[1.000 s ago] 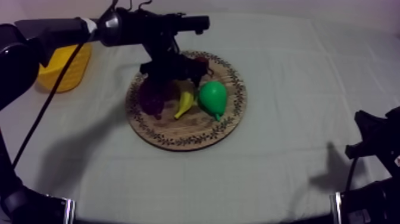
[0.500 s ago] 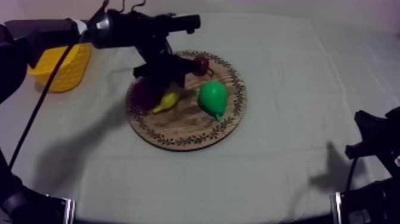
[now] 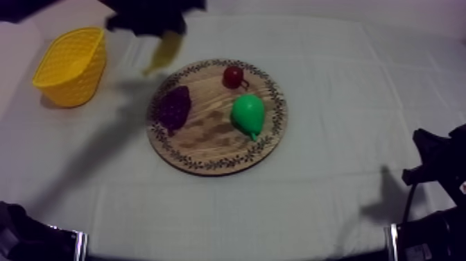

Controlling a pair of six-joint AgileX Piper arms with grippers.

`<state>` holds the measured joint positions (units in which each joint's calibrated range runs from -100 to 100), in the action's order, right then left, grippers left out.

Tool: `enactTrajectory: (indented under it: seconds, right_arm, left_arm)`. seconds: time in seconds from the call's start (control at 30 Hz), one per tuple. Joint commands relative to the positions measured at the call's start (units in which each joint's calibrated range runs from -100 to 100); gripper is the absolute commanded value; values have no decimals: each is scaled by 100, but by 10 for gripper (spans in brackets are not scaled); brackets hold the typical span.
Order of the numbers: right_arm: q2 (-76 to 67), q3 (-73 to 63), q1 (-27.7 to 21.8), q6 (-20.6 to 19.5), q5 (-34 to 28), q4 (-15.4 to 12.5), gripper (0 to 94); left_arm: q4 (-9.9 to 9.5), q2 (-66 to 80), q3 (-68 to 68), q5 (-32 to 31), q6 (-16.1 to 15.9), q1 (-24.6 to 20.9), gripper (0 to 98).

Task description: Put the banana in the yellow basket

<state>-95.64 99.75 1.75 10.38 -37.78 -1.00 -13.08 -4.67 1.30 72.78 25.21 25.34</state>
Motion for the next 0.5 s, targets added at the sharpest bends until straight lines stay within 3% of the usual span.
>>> enactTrajectory:
  seconds: [0.0,0.23,0.47]
  right_arm:
    - [-3,2,1,-5,12,0,4]
    - [-3,2,1,-5,12,0,4]
    - [-3,2,1,-5,12,0,4]
  left_arm:
    - [-62,985,-30,150,-233,-306,166]
    - [-87,1373,-72,12,-928,-1406,197]
    - [56,946,-160,-405,-1449,-2312,216]
